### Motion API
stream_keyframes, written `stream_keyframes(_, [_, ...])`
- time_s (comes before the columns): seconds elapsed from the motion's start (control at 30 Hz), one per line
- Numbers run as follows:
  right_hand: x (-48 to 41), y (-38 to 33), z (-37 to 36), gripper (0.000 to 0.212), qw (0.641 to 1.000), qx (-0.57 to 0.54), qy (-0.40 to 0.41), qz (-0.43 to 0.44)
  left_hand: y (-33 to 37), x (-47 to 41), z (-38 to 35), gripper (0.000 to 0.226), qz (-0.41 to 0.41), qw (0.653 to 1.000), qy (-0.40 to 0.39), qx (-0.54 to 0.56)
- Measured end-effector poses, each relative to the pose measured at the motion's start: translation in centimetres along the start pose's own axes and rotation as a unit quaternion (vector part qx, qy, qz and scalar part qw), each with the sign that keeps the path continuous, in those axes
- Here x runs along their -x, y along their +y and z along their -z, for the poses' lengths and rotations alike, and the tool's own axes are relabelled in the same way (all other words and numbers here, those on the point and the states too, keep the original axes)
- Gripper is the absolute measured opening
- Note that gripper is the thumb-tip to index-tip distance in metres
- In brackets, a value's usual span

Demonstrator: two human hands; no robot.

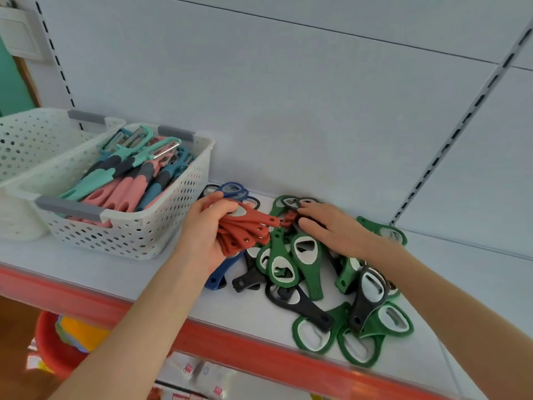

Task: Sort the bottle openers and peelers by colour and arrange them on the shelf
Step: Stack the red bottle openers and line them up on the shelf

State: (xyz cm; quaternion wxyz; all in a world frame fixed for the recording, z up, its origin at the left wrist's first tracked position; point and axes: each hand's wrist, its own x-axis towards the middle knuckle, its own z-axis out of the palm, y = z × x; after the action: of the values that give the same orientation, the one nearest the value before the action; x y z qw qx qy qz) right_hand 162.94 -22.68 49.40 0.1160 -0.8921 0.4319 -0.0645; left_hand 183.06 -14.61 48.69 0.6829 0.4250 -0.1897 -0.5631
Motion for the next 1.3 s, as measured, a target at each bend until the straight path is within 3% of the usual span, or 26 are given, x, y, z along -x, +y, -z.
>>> stream_keyframes(0.2, [3.3, 3.1, 0.7, 0.046, 0.998, -0.017, -0.034, -0.059, -0.2, -0.3, -0.2, 0.022, 0.005, 1.0, -0.011, -0.007])
stream_keyframes(0.33, [3.3, 3.1, 2.8, 0.036, 0.995, 0.015, -0.033, -0.097, -0.5, -0.5, 0.3, 0.015, 0.007, 1.0, -0.019, -0.024])
stream_keyframes(0.47, [0.0, 0.6, 2.8, 0.028, 0.998, 0.025, 0.053, -0.014, -0.7, -0.5, 0.1, 0.015, 0.008, 0.999, -0.018, -0.031])
stream_keyframes(0.63, [-4.7, -1.1, 0.3, 0.026, 0.986, 0.153, -0.049, 0.051, -0.7, -0.4, 0.2, 0.025, 0.005, 1.0, -0.014, -0.019])
stream_keyframes(0.77, [-5.1, -0.8, 0.1, 0.026, 0.983, 0.167, -0.041, 0.059, -0.7, -0.3, 0.4, 0.023, 0.022, 1.0, -0.018, -0.008])
stream_keyframes(0.83, [-4.6, -0.7, 0.7, 0.025, 0.986, 0.154, 0.008, 0.061, -0.8, -0.3, 0.5, 0.023, 0.032, 0.999, -0.02, -0.009])
stream_keyframes(0.9, [-3.9, -0.6, 1.5, 0.024, 0.987, 0.085, 0.122, 0.06, -0.9, -0.3, 0.5, 0.023, 0.032, 0.999, -0.022, -0.017])
stream_keyframes(0.97, [-2.8, -1.3, 2.2, 0.02, 0.96, -0.048, 0.263, 0.085, -0.9, -0.3, 0.3, 0.025, 0.03, 0.999, -0.024, -0.02])
stream_keyframes(1.03, [-1.4, -2.7, 2.3, 0.018, 0.921, -0.144, 0.336, 0.139, -0.9, -0.2, 0.0, 0.031, 0.029, 0.999, -0.037, -0.02])
stream_keyframes(1.13, [0.4, -5.5, 1.0, 0.018, 0.918, -0.152, 0.279, 0.239, -0.8, 0.0, -0.4, 0.043, 0.041, 0.993, -0.103, -0.032])
stream_keyframes(1.2, [0.7, -5.8, 0.1, 0.02, 0.928, -0.146, 0.203, 0.276, -0.5, 0.2, -0.4, 0.025, 0.032, 0.992, -0.117, -0.041])
stream_keyframes(1.3, [-0.9, -4.9, 0.2, 0.02, 0.957, -0.177, 0.128, 0.189, 0.0, 0.5, 0.0, 0.008, 0.023, 0.995, -0.088, -0.04])
